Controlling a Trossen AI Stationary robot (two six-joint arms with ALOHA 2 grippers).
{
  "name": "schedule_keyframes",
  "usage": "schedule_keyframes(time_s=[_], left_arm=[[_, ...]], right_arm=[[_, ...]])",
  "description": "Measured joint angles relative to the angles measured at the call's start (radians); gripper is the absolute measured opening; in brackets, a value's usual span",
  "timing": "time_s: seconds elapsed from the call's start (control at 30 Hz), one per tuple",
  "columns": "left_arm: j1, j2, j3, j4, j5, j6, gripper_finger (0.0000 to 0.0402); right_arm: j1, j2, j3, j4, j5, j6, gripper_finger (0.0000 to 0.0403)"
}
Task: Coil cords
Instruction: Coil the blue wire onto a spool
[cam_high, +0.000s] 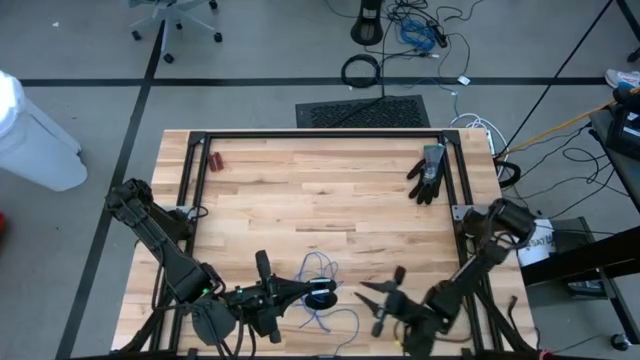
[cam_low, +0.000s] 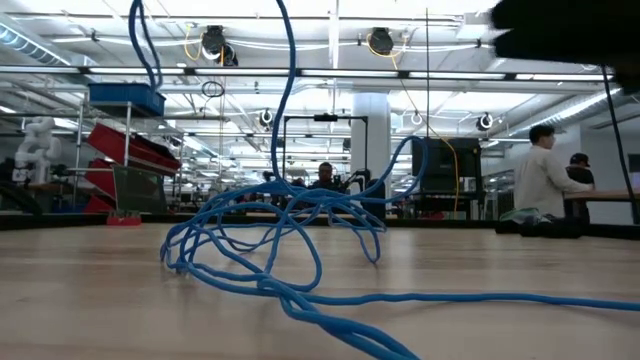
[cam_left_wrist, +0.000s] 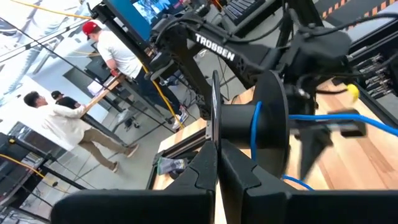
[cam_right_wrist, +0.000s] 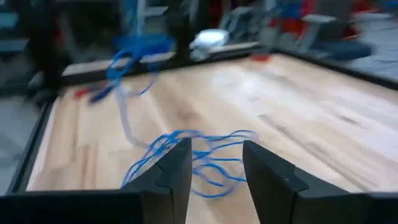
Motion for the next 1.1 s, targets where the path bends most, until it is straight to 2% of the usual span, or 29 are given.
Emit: schedule_keyframes(time_s=[0.17, 0.3, 0.5, 0.73, 1.1], left_arm=[[0.000, 0.000, 0.000, 0.000, 0.001, 0.000, 0.0007], [0.000, 0.000, 0.000, 0.000, 0.003, 0.000, 0.0007], [-0.001, 0.000, 0.000, 0.000, 0.003, 0.000, 0.0007], [-0.001, 0.000, 0.000, 0.000, 0.003, 0.000, 0.0007], [0.000, 0.000, 0.000, 0.000, 0.003, 0.000, 0.0007]], right_arm=[[-0.100, 0.000, 0.000, 0.304, -0.290, -0.451, 0.0127], [-0.166, 0.000, 0.001, 0.449, -0.380, -0.611, 0.0120], [-0.243, 0.000, 0.001, 0.558, -0.526, -0.637, 0.0119], [-0.271, 0.000, 0.001, 0.624, -0.706, -0.603, 0.0119], [-0.308, 0.052, 0.001, 0.660, -0.711, -0.549, 0.0171]])
